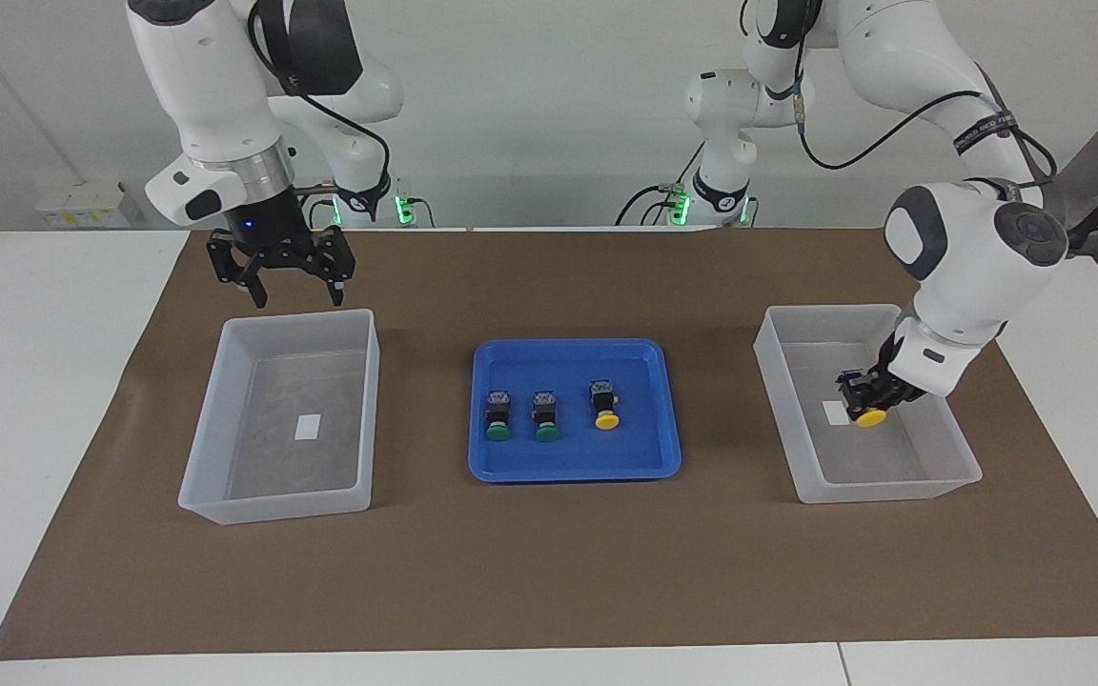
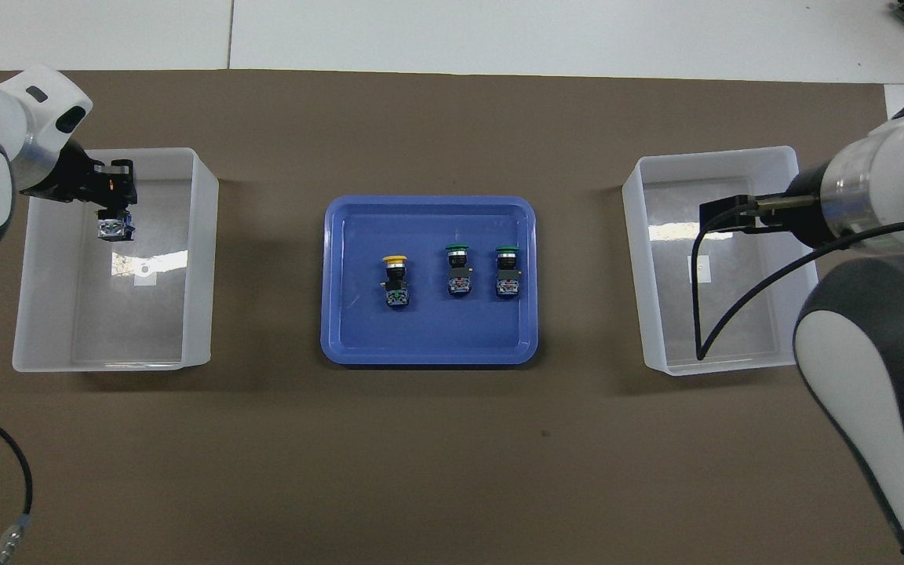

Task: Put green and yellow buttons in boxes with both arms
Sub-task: 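Drop the yellow button in the box while the right gripper reaches out, then grasp a green button with the right gripper while the left gripper withdraws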

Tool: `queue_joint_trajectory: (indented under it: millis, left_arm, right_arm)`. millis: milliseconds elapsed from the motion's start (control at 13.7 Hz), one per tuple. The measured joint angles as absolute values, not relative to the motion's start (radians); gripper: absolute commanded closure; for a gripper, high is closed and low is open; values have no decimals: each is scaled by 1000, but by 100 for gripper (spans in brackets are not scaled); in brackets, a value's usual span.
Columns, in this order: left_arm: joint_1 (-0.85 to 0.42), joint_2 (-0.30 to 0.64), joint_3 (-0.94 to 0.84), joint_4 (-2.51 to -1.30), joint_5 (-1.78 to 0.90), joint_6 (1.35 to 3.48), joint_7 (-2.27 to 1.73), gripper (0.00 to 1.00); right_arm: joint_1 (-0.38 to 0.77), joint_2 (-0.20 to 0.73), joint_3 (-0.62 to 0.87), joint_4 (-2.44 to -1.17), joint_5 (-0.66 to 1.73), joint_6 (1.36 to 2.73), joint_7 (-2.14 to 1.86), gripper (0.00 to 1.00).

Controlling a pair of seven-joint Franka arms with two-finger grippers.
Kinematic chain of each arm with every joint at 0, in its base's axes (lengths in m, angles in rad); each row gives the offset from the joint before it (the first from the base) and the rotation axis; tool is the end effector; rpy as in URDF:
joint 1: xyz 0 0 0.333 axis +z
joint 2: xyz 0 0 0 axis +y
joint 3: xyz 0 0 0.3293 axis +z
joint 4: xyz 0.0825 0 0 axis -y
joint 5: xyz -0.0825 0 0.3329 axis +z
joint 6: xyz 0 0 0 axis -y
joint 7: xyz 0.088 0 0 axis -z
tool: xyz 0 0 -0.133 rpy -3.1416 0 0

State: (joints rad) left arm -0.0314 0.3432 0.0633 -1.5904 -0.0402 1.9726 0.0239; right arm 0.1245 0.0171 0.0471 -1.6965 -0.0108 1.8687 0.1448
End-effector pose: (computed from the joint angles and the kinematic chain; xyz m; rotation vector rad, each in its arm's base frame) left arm 0.6220 0.0116 0.4452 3.1258 0.0295 0.0628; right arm 0.5292 0.0904 0.5773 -3.1171 -0.0454 -0.2416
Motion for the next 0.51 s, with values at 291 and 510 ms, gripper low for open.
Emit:
queue_joint_trajectory:
  millis: [291,510]
  left_arm:
    - [34,323,64,-1752,-40,2193,131,100]
    - [46,337,63,-1834,-40,2309,179,100]
  right_arm:
    - [215,90,49,-1757,-11,2024,183,0]
    - [274,165,50,-1777,-12,2119,253,0]
